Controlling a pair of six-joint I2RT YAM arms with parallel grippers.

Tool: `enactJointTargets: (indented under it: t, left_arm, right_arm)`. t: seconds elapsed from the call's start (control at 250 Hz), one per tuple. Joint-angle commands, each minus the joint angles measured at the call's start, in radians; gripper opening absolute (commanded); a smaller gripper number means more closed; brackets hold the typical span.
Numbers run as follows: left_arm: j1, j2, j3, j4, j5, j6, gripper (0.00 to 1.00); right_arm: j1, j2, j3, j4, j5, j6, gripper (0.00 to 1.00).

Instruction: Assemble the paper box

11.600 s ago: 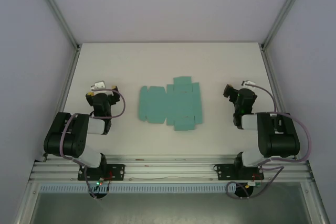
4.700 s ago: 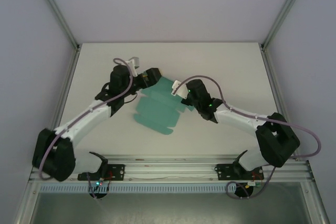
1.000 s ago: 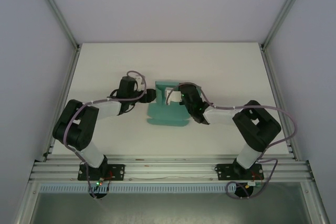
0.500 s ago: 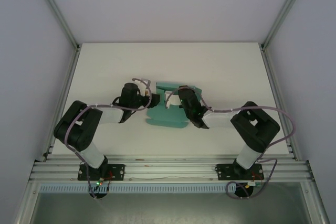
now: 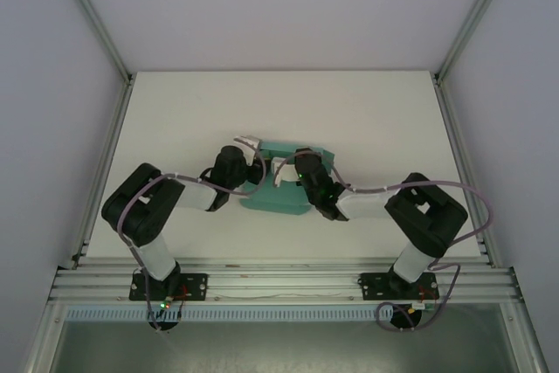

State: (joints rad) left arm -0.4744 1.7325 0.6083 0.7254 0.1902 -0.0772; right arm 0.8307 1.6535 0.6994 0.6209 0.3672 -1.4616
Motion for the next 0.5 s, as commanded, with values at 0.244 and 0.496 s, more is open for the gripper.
enactJointTargets:
  t: [0.244,0.496]
  left_arm:
    - [-0.019,0.063,0.055,0.033,-0.127,0.008,0.09]
    - [-0.063,0.111,0.079,0.035,-0.345,0.011,0.00]
  right_arm:
    - [0.010,-0.009,0.025,-0.184,-0.019,0.101,0.00]
    - [0.010,-0.030,0.033,-0.216,-0.032,0.180,0.00]
